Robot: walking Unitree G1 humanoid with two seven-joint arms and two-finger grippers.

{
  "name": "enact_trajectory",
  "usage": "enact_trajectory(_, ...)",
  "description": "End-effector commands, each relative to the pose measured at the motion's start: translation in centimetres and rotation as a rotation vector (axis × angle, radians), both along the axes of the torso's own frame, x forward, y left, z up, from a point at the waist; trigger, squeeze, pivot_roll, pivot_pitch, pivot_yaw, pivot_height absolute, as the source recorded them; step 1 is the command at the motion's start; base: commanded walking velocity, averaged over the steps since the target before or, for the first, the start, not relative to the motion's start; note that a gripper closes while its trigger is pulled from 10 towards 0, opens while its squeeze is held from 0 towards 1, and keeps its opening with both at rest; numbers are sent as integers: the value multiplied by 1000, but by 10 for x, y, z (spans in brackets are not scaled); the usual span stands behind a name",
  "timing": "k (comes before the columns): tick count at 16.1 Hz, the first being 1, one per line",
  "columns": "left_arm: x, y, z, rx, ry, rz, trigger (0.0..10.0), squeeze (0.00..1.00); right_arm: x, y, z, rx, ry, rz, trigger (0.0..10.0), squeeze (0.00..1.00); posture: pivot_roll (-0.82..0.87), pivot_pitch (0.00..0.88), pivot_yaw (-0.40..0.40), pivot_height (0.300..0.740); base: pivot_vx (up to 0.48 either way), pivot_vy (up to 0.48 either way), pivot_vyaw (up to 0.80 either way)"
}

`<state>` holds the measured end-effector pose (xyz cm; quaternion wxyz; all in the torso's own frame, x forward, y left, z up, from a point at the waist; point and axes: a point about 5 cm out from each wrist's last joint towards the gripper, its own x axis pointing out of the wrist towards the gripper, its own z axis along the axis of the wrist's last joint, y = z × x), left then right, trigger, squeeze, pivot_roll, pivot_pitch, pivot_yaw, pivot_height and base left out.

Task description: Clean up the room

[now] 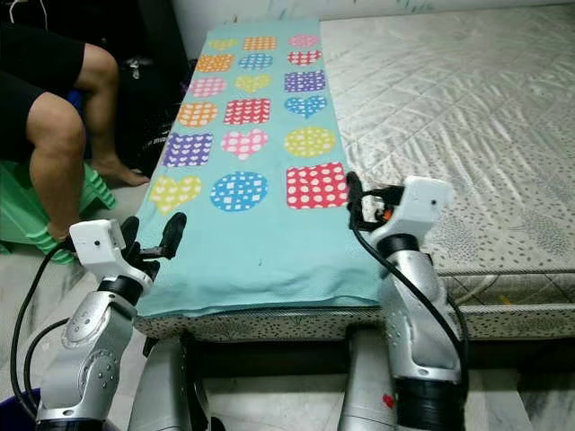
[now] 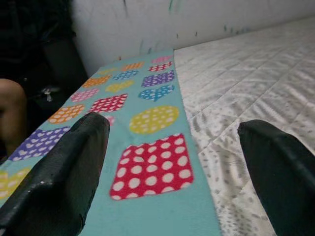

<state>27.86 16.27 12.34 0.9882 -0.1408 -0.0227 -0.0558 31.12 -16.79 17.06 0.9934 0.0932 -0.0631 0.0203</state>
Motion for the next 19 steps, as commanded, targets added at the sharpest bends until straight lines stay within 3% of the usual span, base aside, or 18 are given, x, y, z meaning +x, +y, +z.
enact_trajectory(1, -1, 3, -1, 7, -1, 3, 10000, 0, 3, 4, 4, 11, -19, 14, 10000, 0, -223, 0, 84, 547, 0, 0, 0)
enact_trajectory(17, 12, -2, 6, -11, -28, 10, 10000, 0, 13, 0, 5, 10, -42, -3, 10000, 0, -222, 0, 93, 733, 0, 0, 0)
enact_trajectory(19, 13, -2, 8, -11, -32, 15, 10000, 0, 12, -2, 2, -2, -34, -6, 10000, 0, -215, 0, 89, 740, 0, 0, 0)
